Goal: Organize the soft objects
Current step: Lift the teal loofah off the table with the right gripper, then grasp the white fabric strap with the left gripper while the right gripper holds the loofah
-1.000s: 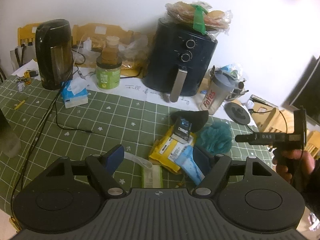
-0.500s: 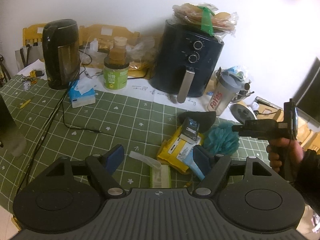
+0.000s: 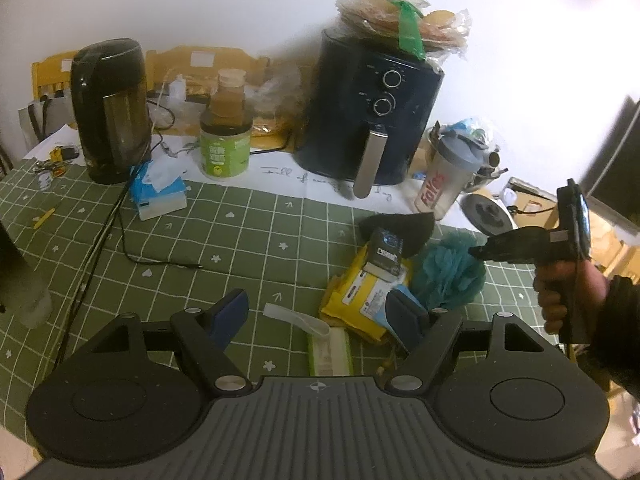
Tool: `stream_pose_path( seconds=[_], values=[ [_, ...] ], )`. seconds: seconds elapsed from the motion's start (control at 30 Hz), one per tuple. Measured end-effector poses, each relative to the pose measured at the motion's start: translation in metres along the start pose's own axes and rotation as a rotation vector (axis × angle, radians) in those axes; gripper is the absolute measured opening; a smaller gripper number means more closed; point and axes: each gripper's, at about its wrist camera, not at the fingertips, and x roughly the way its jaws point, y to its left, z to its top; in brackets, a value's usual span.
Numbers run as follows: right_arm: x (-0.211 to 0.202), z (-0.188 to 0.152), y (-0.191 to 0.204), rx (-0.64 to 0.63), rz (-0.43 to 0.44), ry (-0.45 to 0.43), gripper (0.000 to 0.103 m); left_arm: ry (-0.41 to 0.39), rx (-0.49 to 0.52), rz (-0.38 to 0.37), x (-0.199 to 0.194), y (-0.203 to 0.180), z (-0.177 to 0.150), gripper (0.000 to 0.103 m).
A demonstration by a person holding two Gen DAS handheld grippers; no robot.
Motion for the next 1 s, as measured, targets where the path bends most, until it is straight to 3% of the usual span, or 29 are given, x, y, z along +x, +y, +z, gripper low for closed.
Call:
stream_pose_path(
  seconds=[0.6, 0.8, 1.0],
  values=[
    [-0.092, -0.007, -0.005, -0.123, -0.021, -0.114, 0.005, 0.097, 0.171, -0.045, 0.068, 0.003, 0.009, 0.075],
    [-0.116, -0.015, -0.008, -0.122, -0.026, -0.136, 0.005, 0.204, 0.227, -0.059, 0.108, 0.005, 0.006, 0.075],
    [-0.135, -0.025, -0.011, -0.100, -0.030, -0.160, 0.005, 0.330, 0.217, -0.115, 0.147, 0.007, -0.001, 0.075]
  ],
)
